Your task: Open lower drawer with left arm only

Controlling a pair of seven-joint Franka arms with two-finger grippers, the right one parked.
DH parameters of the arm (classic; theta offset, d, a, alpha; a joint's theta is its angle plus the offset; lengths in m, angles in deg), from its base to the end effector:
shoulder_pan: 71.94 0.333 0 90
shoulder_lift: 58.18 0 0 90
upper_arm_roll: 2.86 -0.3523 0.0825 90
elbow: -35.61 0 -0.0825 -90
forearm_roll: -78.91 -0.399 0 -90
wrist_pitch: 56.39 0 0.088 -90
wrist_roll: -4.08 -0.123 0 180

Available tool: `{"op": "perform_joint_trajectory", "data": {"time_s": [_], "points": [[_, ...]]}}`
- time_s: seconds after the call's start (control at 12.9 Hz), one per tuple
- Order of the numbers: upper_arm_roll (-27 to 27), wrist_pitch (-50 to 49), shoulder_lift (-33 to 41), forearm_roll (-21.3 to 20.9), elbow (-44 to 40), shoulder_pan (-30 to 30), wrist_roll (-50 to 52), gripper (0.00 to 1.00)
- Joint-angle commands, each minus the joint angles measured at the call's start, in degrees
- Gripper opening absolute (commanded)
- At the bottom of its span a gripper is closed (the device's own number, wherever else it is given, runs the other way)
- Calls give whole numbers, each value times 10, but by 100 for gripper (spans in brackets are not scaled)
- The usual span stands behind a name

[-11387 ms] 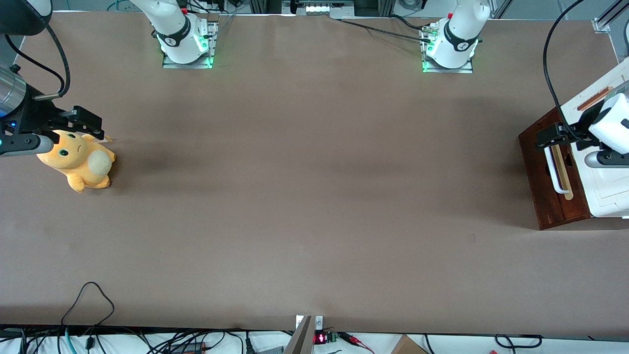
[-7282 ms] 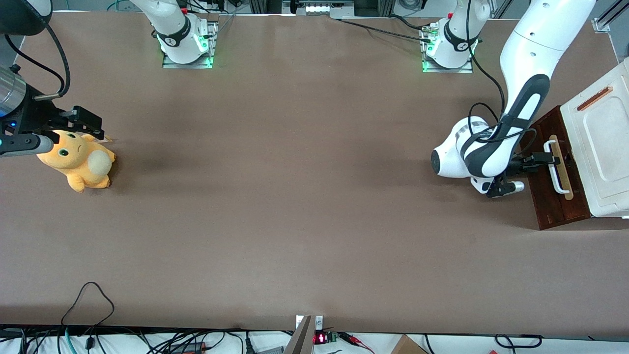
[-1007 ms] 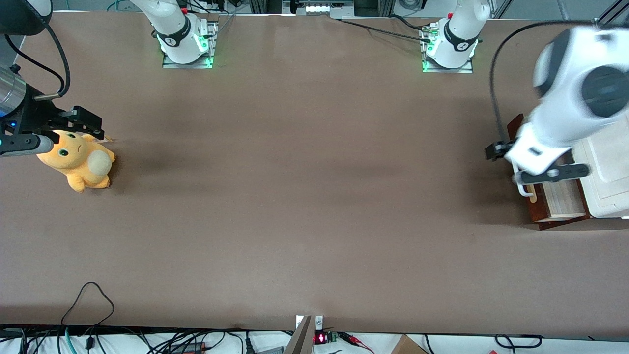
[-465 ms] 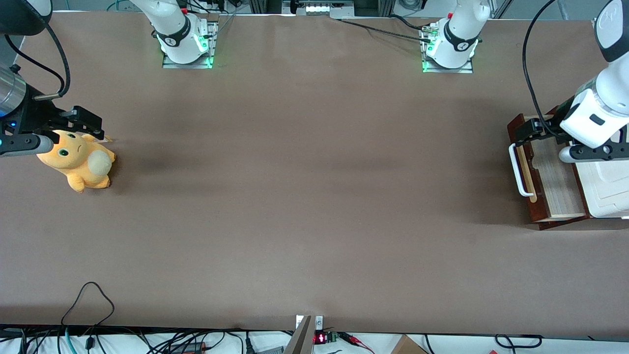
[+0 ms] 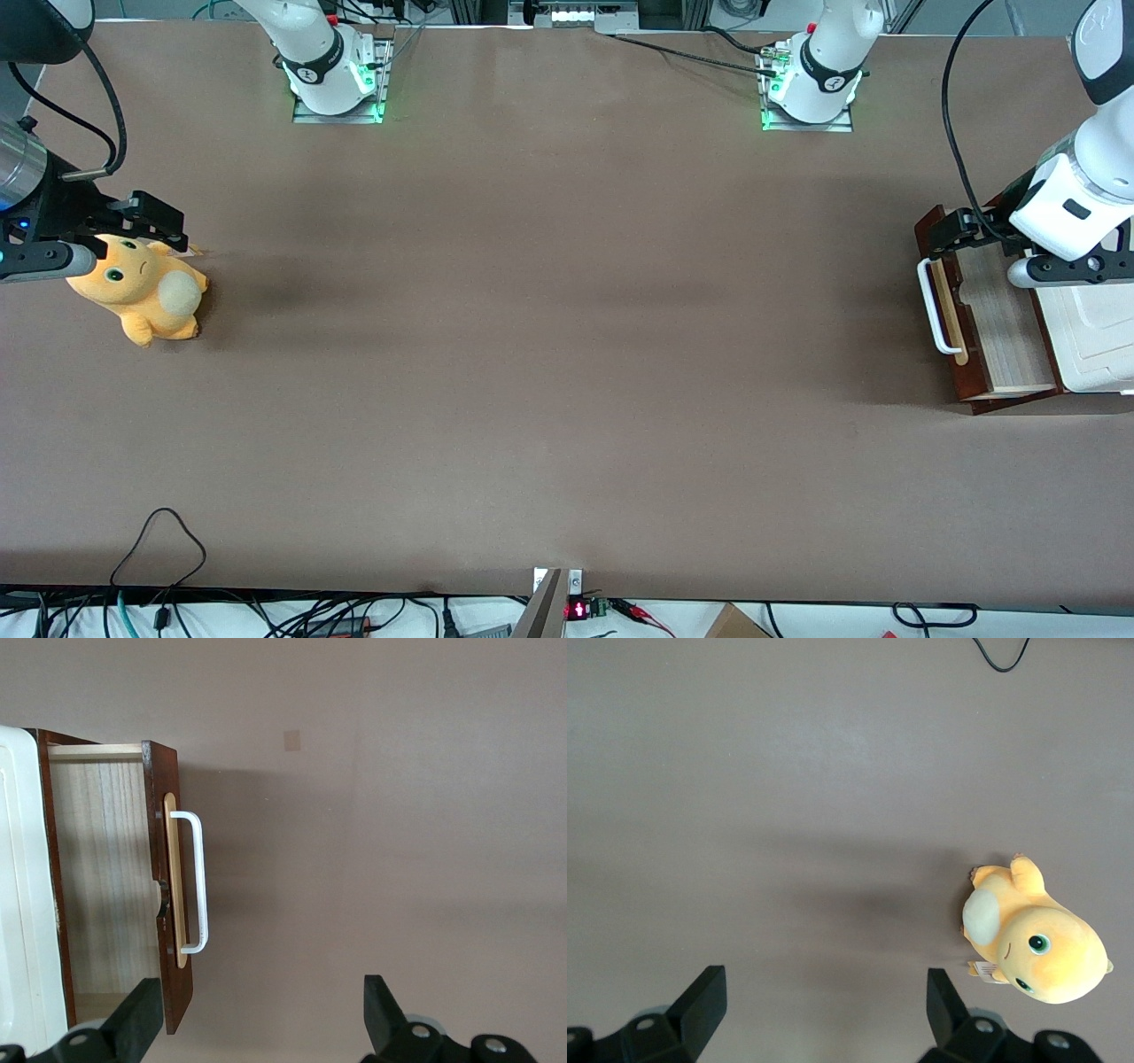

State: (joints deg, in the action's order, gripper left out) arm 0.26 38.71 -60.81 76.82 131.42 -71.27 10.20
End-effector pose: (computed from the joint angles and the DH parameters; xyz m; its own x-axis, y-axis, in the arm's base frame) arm 0.5857 -0.0202 0.5764 0.9967 0.0607 -0.0543 0.0586 -0.9975 -0.0396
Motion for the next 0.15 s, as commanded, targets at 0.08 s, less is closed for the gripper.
{"op": "perform_joint_trajectory", "data": {"time_s": [0.08], "points": [[-9,6,14,9,10,-8,-12,100]]}}
